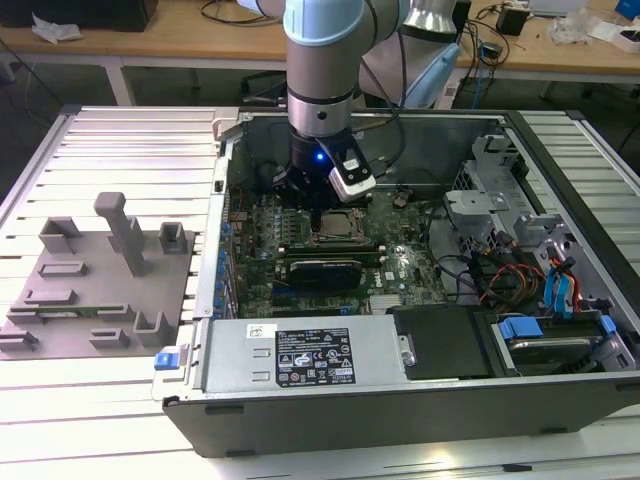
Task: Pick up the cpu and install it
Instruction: 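Close the cpu cover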
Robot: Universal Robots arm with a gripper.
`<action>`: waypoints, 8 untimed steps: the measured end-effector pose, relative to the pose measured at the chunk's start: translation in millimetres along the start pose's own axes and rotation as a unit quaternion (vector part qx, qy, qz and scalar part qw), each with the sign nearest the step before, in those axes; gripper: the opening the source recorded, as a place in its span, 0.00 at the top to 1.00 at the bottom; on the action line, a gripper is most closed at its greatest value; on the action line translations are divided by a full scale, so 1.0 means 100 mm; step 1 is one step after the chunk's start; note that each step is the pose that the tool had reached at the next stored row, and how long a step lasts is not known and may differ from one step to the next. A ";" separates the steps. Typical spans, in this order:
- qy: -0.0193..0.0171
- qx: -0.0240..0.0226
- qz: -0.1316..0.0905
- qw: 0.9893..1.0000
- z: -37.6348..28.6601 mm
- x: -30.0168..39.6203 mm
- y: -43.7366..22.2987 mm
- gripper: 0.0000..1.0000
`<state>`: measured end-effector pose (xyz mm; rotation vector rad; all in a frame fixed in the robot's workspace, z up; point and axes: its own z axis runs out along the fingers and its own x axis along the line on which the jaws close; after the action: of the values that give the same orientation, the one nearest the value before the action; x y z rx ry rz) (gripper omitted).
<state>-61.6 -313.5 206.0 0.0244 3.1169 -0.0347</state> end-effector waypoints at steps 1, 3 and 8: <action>0.000 0.000 -0.001 1.000 0.003 0.001 0.000 0.89; 0.000 0.000 -0.002 1.000 0.010 0.003 0.000 0.89; 0.000 0.000 -0.002 1.000 0.019 0.003 0.000 0.89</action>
<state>-61.9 -313.6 204.0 0.0187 3.1171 -0.0351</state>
